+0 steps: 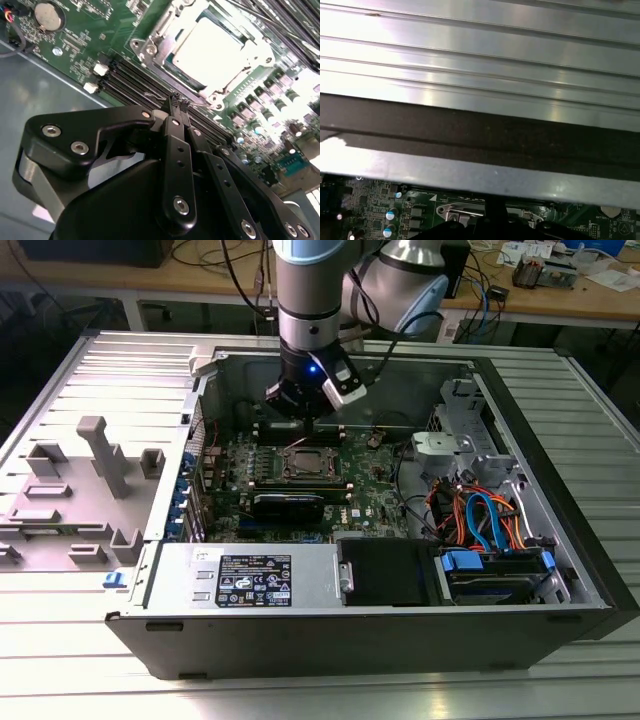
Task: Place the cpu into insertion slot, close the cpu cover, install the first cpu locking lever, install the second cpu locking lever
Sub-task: 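Install the first cpu locking lever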
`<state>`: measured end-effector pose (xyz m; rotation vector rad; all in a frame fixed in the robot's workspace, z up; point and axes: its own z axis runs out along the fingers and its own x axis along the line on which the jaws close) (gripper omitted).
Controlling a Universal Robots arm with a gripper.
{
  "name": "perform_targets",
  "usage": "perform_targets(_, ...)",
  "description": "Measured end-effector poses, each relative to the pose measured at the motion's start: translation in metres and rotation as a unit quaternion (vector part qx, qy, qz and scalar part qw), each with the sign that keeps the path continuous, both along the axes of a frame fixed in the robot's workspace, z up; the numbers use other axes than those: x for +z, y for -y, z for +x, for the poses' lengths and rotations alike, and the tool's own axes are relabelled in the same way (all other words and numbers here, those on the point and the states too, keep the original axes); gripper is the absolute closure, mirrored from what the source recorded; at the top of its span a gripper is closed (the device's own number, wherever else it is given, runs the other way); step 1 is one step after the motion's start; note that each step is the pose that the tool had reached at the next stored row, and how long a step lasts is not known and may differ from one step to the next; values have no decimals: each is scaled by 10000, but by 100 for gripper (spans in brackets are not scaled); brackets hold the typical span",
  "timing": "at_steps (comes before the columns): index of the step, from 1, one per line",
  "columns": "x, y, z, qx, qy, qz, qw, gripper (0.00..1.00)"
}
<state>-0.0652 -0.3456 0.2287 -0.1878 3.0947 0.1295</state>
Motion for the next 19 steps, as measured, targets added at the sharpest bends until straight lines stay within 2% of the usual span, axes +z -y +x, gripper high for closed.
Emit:
perform_targets(9,-35,-22,94,-38,1,0,10000,89)
perform_targets(12,-52,-24,110,-150,1,-34,9999,89)
perform_targets(15,-61,-25,118,-287,0,-35,9996,89)
perform_targets(19,-76,-25,122,-318,0,-36,9995,89)
